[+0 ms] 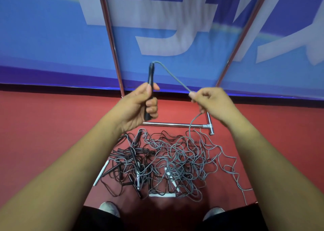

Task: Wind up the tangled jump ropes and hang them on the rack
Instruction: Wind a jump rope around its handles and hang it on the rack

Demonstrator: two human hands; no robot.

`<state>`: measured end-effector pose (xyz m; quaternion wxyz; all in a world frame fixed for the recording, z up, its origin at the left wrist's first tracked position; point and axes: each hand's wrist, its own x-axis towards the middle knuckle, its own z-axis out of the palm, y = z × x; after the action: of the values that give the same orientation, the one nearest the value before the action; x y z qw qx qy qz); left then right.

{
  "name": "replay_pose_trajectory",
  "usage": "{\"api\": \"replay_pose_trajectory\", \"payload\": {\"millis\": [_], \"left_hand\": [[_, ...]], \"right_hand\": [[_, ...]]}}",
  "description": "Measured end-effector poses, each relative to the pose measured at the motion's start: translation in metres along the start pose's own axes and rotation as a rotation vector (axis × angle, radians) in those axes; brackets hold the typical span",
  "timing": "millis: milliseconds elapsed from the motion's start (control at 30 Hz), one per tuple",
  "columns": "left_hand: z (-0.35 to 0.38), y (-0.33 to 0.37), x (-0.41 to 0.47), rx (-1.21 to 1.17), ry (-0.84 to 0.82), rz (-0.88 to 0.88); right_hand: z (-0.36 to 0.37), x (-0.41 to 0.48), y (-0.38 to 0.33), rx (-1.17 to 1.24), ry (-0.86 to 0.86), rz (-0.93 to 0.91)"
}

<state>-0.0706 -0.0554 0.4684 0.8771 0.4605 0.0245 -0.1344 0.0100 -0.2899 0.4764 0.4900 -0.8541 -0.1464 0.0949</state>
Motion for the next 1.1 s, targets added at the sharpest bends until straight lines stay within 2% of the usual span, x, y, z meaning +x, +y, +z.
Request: {"api": "replay_pose_trajectory", "payload": {"millis": [67,133,233,300,367,400,567,667,733,800,933,1033,1100], "left_hand": [[-0.005,0.005,0.005,-0.114,0.098,0.105],[-0.014,0.012,0.006,-0.216,0.173,0.19],[-0.027,0.021,0.004,-0.314,0.255,0.217],[-0.031,0.025,0.002,-0.289,0.309,0.183],[-0.03,0.024,-0.001,-0.143,0.345,0.127],[-0.028,0.022,-0.001,-0.059,0.353,0.101],[0.0,0.005,-0.004,0.241,0.272,0.035],[0.008,-0.002,-0.007,0.566,0.129,-0.062],[0.006,-0.005,-0.008,0.641,0.08,-0.111],[0.008,-0.003,-0.006,0.533,0.114,-0.11],[0.001,0.014,-0.005,-0.03,0.247,-0.048],[-0.017,0.025,-0.009,-0.173,0.311,-0.011],[-0.026,0.026,-0.009,-0.217,0.34,0.0]], "right_hand": [[0.001,-0.001,0.012,-0.112,-0.196,0.03],[0.001,0.0,0.033,-0.175,-0.283,0.087],[-0.001,-0.003,0.05,-0.183,-0.294,0.204],[0.001,-0.004,0.048,0.022,-0.211,0.227],[0.004,-0.004,0.034,0.212,-0.105,0.222],[0.006,-0.004,0.025,0.233,-0.083,0.208],[0.025,-0.017,-0.016,0.208,-0.305,0.128],[0.034,-0.017,-0.029,0.248,-0.278,0.04],[0.033,-0.014,-0.029,0.228,-0.25,0.002],[0.032,-0.011,-0.023,0.208,-0.284,-0.022],[0.021,-0.002,0.011,-0.051,-0.416,-0.007],[0.005,0.005,0.05,-0.185,-0.476,0.089],[0.004,0.006,0.066,-0.186,-0.504,0.143]]}}
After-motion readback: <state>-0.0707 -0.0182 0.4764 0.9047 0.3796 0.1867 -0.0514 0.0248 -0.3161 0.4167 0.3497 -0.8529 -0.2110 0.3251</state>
